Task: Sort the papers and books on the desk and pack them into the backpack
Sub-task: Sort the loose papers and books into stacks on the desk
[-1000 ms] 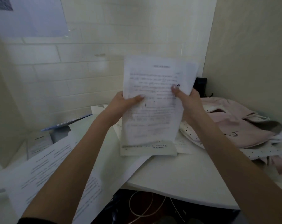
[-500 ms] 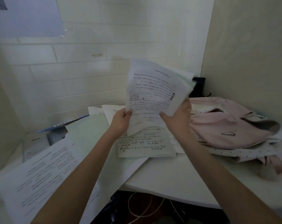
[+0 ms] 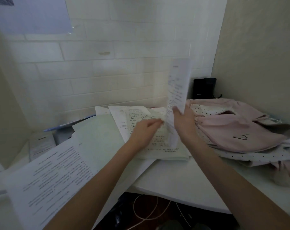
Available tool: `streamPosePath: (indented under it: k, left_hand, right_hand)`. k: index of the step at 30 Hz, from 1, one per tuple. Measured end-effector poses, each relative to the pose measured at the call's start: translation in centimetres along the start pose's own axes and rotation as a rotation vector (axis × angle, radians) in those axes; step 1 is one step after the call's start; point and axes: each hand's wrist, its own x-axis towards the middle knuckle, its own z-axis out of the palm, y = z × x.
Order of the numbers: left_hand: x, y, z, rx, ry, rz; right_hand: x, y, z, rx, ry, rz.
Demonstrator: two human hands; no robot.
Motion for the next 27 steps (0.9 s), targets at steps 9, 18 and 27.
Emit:
streamPosePath:
  k: [9,18,27]
  left_hand:
    - [1.4,-6.3,-2.6,0.443,0.076,-0.457]
    - [1.7,-6.5,-3.9,0.125,0.453,-0.398]
    - [3.5,-5.0,-3.3,0.011,0.176,-0.473]
  right_hand:
    - [3.0,0.5,-3.3,0.223,-0.058,0.310]
    - [1.3,8.8,-0.2,-0.555,-0.271,0.228]
    - [0.9,8.5,2.7,-0.313,-0.135,0.316]
